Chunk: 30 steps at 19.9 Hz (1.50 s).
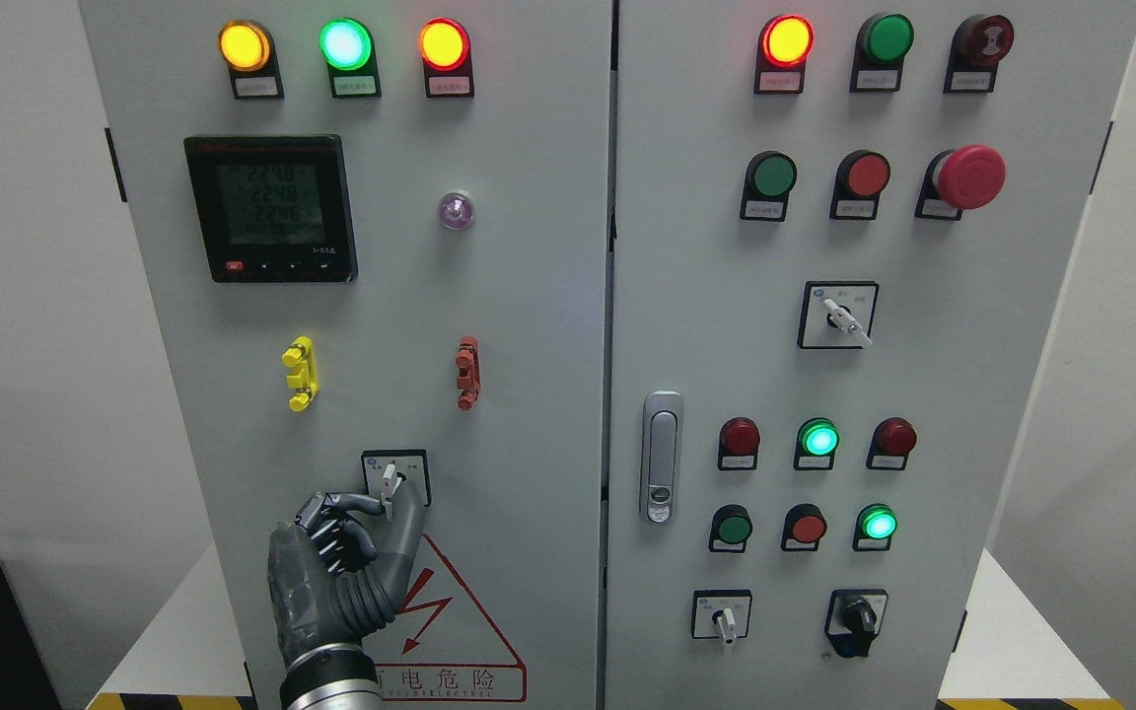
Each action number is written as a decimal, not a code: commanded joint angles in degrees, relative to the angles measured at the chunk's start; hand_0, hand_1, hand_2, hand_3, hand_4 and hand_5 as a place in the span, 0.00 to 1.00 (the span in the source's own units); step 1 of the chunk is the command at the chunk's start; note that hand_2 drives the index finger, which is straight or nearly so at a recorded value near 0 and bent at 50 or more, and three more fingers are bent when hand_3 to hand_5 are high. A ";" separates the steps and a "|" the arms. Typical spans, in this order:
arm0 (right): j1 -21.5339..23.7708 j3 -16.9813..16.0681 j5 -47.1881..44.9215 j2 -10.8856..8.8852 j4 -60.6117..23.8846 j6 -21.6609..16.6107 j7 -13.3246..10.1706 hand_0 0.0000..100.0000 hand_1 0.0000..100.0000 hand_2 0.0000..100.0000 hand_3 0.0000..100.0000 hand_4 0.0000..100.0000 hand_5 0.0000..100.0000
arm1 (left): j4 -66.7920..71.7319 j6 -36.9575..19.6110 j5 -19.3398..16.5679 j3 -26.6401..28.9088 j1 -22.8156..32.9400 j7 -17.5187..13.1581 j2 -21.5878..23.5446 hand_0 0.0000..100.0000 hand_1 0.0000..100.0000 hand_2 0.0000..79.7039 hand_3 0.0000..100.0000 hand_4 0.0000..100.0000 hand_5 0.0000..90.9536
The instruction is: Turn on light switch 1
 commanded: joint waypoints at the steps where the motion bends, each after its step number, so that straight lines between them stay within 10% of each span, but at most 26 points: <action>1: 0.00 0.00 0.00 0.01 0.00 -0.01 -0.03 0.00 0.00 0.00 0.00 0.00 0.00 | 0.04 0.10 -0.04 0.03 0.03 -0.01 -0.01 0.22 0.68 0.79 1.00 1.00 0.97; 30: 0.00 0.00 0.00 0.01 0.00 -0.01 -0.03 0.00 0.00 0.00 0.00 0.00 0.00 | 0.22 0.28 0.05 -0.06 -0.15 -0.10 -0.01 0.22 0.65 0.75 1.00 1.00 0.97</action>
